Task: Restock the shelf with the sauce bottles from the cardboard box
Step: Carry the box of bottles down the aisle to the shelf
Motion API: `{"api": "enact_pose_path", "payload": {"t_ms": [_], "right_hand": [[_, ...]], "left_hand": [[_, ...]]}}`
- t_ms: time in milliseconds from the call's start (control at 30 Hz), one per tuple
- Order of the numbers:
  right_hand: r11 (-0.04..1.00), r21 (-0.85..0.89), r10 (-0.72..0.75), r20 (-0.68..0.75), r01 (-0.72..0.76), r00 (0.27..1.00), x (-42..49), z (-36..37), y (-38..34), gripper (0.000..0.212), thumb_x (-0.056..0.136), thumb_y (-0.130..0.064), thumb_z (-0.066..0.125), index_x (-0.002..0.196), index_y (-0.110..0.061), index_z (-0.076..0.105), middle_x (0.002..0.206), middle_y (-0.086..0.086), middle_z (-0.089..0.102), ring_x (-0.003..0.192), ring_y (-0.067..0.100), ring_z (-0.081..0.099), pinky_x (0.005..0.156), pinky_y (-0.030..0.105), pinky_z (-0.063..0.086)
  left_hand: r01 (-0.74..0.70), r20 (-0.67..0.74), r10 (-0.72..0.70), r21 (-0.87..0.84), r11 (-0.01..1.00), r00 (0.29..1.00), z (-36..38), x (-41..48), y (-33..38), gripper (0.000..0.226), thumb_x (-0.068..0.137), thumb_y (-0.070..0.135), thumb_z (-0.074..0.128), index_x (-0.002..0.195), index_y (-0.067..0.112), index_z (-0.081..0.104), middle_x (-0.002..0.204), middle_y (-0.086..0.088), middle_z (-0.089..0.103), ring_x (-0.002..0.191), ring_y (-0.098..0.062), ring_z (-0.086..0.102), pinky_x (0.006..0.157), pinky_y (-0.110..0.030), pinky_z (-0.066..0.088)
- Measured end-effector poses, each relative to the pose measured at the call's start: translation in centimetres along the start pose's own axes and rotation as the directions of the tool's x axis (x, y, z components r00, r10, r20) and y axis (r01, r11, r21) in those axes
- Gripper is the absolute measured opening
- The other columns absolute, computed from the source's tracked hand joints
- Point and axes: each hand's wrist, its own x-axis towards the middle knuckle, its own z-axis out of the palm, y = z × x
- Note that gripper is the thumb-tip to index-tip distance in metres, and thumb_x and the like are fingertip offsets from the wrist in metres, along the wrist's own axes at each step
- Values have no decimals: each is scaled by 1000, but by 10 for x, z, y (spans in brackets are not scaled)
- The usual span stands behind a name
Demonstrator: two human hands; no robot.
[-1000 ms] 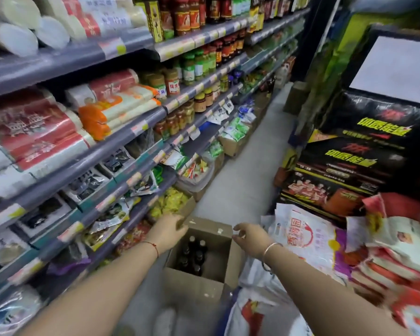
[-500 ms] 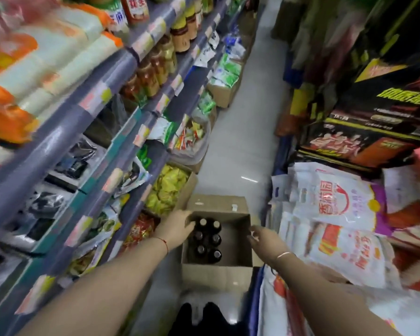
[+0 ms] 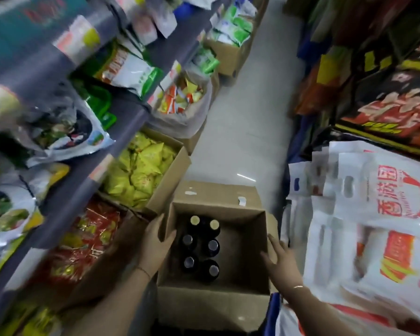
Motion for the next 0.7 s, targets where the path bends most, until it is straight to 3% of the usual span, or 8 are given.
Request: {"api": "enact_pose_path", "payload": {"t_ms": [167,300,533,700], "right_hand": [[997,83,-1,-38,4,999,46,45,37,68,91,-39,51,146,-42,11,155,3,19,128,35,45,105,53,41],[984,137,-93,-121,109,988,60,63,47,72,94,-27,49,142,-52,2,148,8,40,128,32,47,107,50,37],[959,267,-72,-96,96,993,64,69,62,78,95,-13,49,146,-45,-1,150,9,36,133,32,41,110,46,32],[966,220,-124,-60,134,990,65,65,68,79,94,-5,45,147,-42,-1,152,7,34,133,32,41,108,44,34]], "left_hand": [[52,29,-48,-166,985,998,18,32,-63,77,85,15,68,147,27,24,151,-4,33,141,-20,31,113,-39,30],[18,76,3,-279,960,997,27,37,-87,68,90,3,58,145,29,28,146,-5,42,134,-16,41,109,-36,35],[-189,41,195,-122,974,980,49,29,-97,70,91,-3,50,148,26,21,154,4,30,142,-14,29,118,-42,25],[-215,3,216,-72,974,976,49,35,-104,73,91,-5,47,141,41,23,154,7,31,143,-13,29,118,-47,25]]}}
